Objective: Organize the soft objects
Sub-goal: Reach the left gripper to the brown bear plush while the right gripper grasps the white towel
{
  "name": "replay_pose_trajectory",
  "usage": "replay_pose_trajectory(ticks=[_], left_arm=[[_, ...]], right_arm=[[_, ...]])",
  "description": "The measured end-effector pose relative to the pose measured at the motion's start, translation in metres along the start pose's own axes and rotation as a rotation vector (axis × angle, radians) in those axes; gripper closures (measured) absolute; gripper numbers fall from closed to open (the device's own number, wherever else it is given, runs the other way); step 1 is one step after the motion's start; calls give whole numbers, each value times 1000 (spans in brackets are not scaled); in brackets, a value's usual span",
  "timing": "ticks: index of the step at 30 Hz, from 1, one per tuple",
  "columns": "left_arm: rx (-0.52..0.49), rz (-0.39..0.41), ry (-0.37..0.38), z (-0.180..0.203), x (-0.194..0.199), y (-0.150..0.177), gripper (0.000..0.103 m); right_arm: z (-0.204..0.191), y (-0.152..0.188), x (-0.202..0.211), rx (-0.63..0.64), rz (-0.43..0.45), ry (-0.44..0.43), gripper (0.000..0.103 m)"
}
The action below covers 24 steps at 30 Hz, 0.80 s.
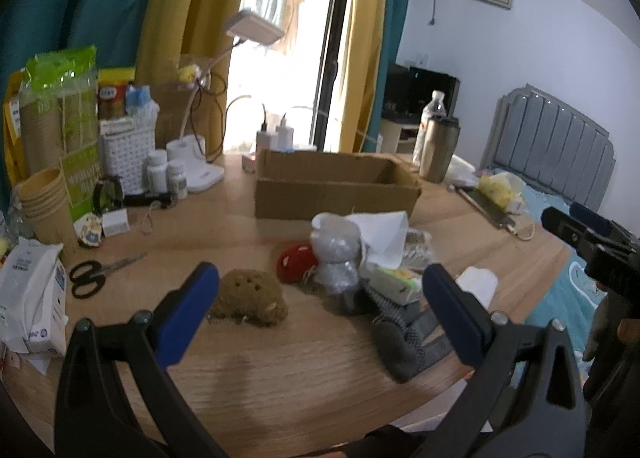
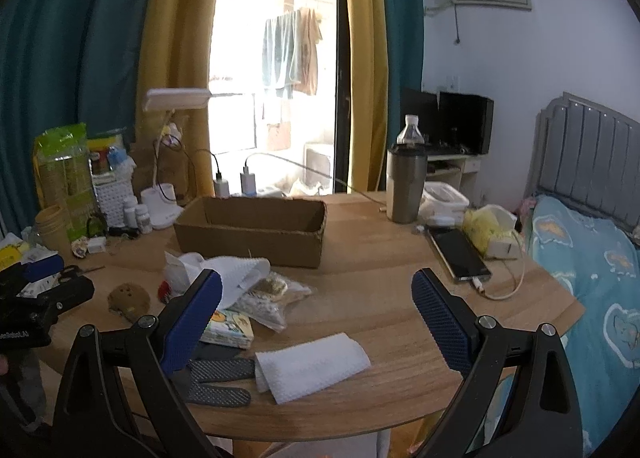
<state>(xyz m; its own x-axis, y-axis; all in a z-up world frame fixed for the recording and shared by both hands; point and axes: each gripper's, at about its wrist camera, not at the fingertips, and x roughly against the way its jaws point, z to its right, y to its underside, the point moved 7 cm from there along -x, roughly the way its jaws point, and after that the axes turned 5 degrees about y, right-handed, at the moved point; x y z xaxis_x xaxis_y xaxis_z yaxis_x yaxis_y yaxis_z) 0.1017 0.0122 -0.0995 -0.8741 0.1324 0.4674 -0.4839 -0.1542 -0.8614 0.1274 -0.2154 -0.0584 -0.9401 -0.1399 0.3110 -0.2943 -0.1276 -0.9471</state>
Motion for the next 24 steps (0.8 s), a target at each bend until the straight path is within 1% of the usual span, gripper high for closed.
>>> replay_pose_trajectory(ticks=[6, 14, 19, 24], left_arm=[[17, -65, -26, -14, -23, 15, 0], [-12, -148, -65, -23, -50, 26, 0], [-28, -188, -92, -33, -65, 29, 0], [-47, -214, -127, -44, -77, 26, 0]], right_arm=[[2, 20, -23, -5, -68, 1, 5], [0, 51, -55, -10, -172, -15, 5], [5, 66, -70, -20, -223, -17, 5], [9, 76, -85, -35, -275, -37, 5]])
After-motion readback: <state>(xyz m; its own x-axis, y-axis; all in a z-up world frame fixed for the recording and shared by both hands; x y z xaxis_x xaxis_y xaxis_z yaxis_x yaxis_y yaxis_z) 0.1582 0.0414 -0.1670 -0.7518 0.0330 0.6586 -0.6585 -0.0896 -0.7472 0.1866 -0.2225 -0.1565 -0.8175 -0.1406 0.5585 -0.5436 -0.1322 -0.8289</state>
